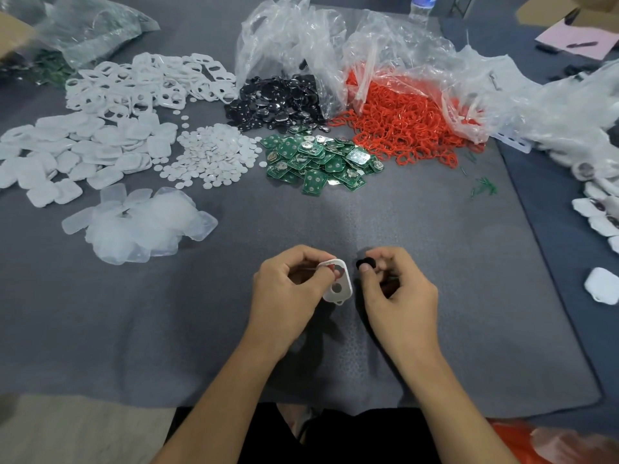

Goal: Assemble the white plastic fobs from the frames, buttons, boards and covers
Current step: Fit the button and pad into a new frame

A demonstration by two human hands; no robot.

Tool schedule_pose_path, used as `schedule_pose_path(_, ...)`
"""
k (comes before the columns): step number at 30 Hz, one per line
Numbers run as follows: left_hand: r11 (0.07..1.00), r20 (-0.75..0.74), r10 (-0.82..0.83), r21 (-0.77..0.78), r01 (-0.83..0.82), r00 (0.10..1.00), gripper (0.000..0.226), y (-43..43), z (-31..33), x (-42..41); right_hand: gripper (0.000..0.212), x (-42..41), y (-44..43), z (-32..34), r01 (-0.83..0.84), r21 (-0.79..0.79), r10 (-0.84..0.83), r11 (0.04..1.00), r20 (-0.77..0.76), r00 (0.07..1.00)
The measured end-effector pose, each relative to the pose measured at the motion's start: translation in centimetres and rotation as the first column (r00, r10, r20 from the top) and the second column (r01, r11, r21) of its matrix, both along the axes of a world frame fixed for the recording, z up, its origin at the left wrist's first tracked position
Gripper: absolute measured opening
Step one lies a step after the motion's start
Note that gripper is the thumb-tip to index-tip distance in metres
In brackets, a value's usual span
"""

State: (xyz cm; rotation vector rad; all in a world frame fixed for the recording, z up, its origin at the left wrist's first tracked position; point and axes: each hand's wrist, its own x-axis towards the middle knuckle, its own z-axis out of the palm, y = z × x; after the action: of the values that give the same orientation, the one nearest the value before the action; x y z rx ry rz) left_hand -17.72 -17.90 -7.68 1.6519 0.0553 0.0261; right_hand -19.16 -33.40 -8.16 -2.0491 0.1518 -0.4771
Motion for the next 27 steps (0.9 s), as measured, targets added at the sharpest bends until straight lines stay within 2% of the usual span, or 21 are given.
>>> schedule_pose_path(5,1.0,0.0,-0.008,0.014,0.008,1.0,0.017,0.1,0.1,0.0,0.019,0.0,-0.2,-0.2,-0.006,-0.089,0.004,0.996,-0.019,1.0)
schedule_pose_path(13,1.0,0.009,0.002,0.009,-0.002,1.0,0.016,0.0,0.2,0.0,0.02,0.0,-0.1,-0.1,0.027,-0.179,-0.031,0.984,-0.018,0.999)
schedule_pose_path(16,0.999,0.02,0.04,0.008,-0.041,0.999,0.014,0.1,-0.2,0.1,0.024,0.1,-0.1,0.2,0.012,-0.052,-0.013,0.999,-0.028,1.0)
schedule_pose_path(19,0.996,0.027,0.05,0.068,-0.052,0.998,0.015,-0.1,-0.4,0.1,0.028,0.2,-0.5,0.7,0.027,0.158,-0.02,0.987,-0.041,0.999)
schedule_pose_path(21,0.992,0.043,0.053,0.115,-0.057,0.998,0.018,-0.2,-0.5,0.1,0.031,0.1,-0.8,1.1,0.022,0.218,-0.007,0.976,-0.071,0.997)
schedule_pose_path(23,0.985,0.073,0.049,0.159,-0.06,0.996,0.022,-0.2,-0.6,-0.1,0.031,-0.2,-1.1,1.4,0.016,0.1,-0.007,0.995,-0.089,0.996)
schedule_pose_path(24,0.982,0.089,0.043,0.18,-0.059,0.995,0.024,-0.3,-0.7,-0.2,0.028,-0.3,-1.3,1.5,0.015,-0.029,-0.018,0.999,-0.096,0.995)
schedule_pose_path(26,0.976,0.121,0.027,0.211,-0.052,0.992,0.027,-0.4,-0.7,-0.5,0.022,-0.2,-1.7,1.7,-0.003,-0.317,-0.035,0.949,-0.115,0.993)
schedule_pose_path(27,0.974,0.134,0.019,0.221,-0.049,0.991,0.028,-0.4,-0.7,-0.7,0.023,-0.1,-1.9,1.8,-0.026,-0.39,-0.031,0.92,-0.138,0.99)
